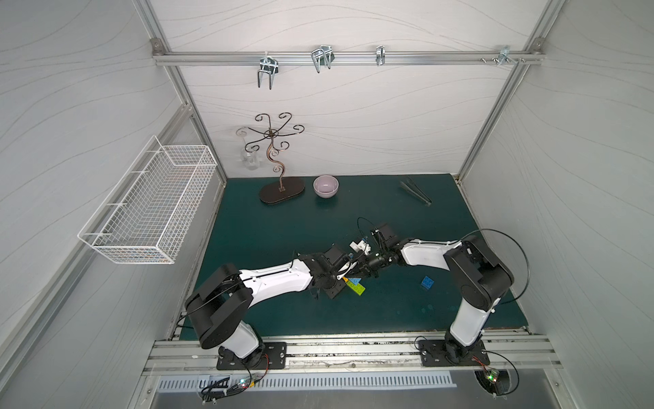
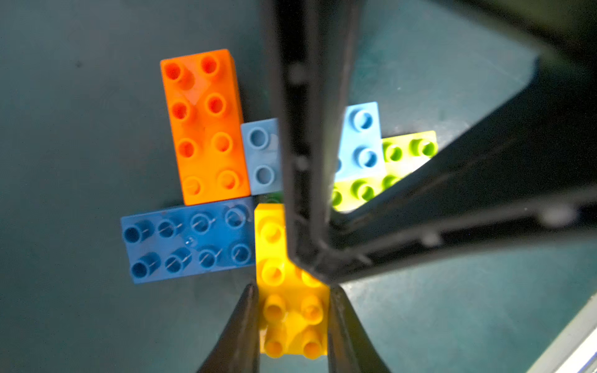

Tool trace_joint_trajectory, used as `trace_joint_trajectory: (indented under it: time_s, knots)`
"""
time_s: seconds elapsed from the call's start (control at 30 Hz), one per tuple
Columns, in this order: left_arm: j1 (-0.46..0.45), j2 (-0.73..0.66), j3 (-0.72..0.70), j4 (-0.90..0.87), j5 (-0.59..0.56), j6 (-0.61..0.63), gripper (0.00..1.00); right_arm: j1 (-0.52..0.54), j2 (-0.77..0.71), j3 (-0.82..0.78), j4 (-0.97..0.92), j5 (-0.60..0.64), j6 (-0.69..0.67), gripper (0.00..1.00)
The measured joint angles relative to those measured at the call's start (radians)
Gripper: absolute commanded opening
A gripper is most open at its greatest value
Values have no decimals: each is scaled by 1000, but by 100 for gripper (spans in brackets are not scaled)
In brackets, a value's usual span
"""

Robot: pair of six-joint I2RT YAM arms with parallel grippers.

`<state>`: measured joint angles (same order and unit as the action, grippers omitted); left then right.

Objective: Assemble a small pinwheel with lego
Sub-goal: Assemble the lego brick with the lego brick.

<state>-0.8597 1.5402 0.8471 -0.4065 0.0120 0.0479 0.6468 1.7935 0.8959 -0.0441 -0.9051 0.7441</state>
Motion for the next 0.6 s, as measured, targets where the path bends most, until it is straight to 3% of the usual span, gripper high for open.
trace_joint_trajectory:
  time_s: [0.6]
  knots:
    - [10, 27, 0, 8, 29, 13, 0, 4, 45, 52, -5, 19, -18, 0]
